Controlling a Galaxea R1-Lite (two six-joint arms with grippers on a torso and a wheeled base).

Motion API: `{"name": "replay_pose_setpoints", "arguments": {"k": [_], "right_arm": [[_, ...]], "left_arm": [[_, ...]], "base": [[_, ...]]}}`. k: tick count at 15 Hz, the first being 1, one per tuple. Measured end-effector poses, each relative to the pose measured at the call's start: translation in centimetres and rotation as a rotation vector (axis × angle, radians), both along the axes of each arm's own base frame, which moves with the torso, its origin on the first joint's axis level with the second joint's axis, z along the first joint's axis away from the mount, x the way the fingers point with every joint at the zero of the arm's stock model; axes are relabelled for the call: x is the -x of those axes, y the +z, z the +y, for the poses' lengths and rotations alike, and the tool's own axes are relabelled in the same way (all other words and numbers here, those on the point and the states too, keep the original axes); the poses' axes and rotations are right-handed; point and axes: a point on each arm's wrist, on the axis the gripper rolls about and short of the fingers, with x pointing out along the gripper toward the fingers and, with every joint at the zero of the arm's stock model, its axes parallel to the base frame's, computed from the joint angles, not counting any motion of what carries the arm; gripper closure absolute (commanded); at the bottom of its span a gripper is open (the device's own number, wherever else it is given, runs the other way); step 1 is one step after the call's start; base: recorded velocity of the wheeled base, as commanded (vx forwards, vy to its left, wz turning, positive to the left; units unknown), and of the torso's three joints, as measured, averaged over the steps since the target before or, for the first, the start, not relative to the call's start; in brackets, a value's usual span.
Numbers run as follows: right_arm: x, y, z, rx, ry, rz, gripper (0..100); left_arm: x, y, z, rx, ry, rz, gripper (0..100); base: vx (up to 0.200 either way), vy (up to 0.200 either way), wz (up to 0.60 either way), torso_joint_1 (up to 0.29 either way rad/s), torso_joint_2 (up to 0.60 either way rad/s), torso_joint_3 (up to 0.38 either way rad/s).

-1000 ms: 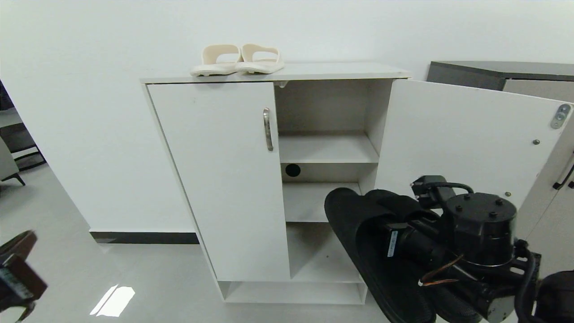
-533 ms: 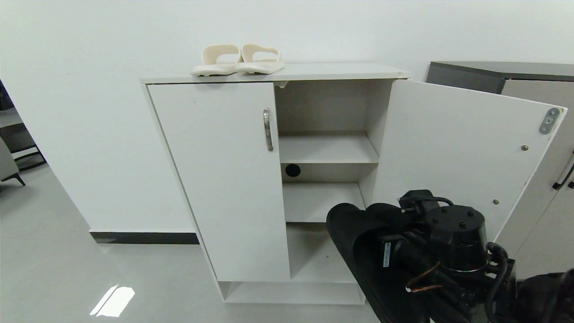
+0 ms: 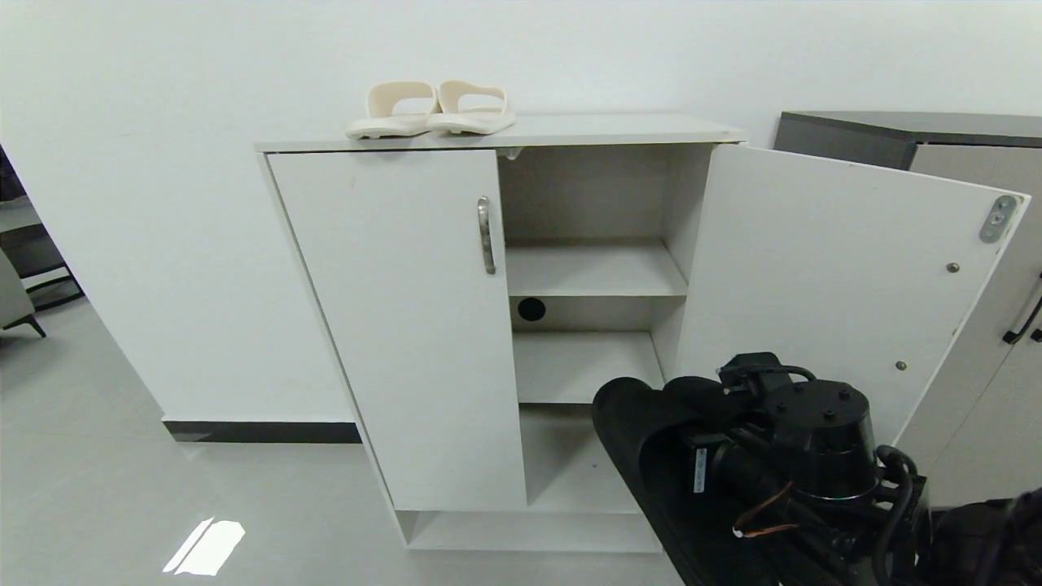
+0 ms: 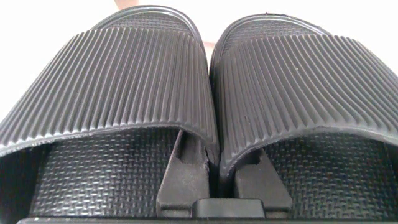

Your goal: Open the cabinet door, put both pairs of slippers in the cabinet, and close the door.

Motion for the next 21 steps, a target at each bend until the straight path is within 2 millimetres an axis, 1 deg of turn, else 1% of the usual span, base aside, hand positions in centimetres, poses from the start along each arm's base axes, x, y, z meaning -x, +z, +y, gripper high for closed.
{"name": "replay_pose_setpoints", "arguments": {"k": [2, 6, 7, 9, 10, 12, 14, 16, 18, 20, 21], "right_arm": [[0.0, 0.0, 0.0, -0.001, 0.0, -0.001, 100], [0.1, -0.8, 0.0, 0.009, 0.01, 0.022, 100], [-0.2, -1.0, 0.3, -0.003, 0.009, 0.013, 100], [-0.9, -1.8, 1.1, -0.017, 0.01, -0.002, 100], [-1.5, -2.5, 1.8, -0.016, 0.007, -0.006, 100], [-3.4, -4.1, 3.5, -0.009, -0.019, -0.016, 100], [-6.2, -5.4, 5.8, -0.013, -0.091, -0.056, 100], [-8.9, -6.5, 7.3, 0.007, -0.152, -0.06, 100], [-10.5, -7.7, 7.9, 0.037, -0.193, -0.016, 100], [-11.4, -8.1, 8.3, 0.031, -0.208, -0.012, 100], [-11.5, -8.1, 8.4, 0.03, -0.209, -0.014, 100]], "left_arm": [[0.1, 0.0, 0.1, 0.021, 0.01, -0.028, 100], [0.2, 0.0, 0.1, 0.036, 0.019, -0.039, 100], [0.2, 0.0, 0.1, 0.008, 0.02, -0.042, 100], [0.2, 0.0, 0.1, 0.012, 0.019, -0.043, 100], [0.2, 0.0, 0.1, 0.013, 0.019, -0.043, 100], [0.2, 0.0, 0.1, 0.011, 0.015, -0.043, 100], [0.2, 0.0, 0.1, 0.01, 0.011, -0.043, 100], [0.2, 0.0, 0.1, 0.023, 0.011, -0.043, 100], [0.2, 0.0, 0.1, 0.032, 0.011, -0.042, 100], [0.2, 0.0, 0.1, 0.035, 0.012, -0.042, 100], [0.2, 0.0, 0.1, 0.032, 0.013, -0.042, 100]], "base": [[0.0, 0.0, 0.0, 0.0, 0.0, 0.0], [0.0, 0.0, 0.0, 0.0, 0.0, 0.0], [0.0, 0.0, 0.0, 0.0, 0.0, 0.0], [0.0, 0.0, 0.0, 0.0, 0.0, 0.0], [0.0, 0.0, 0.0, 0.0, 0.0, 0.0], [0.0, 0.0, 0.0, 0.0, 0.0, 0.0], [0.0, 0.0, 0.0, 0.0, 0.0, 0.0], [0.0, 0.0, 0.0, 0.0, 0.0, 0.0], [0.0, 0.0, 0.0, 0.0, 0.0, 0.0], [0.0, 0.0, 0.0, 0.0, 0.0, 0.0], [0.0, 0.0, 0.0, 0.0, 0.0, 0.0]]}}
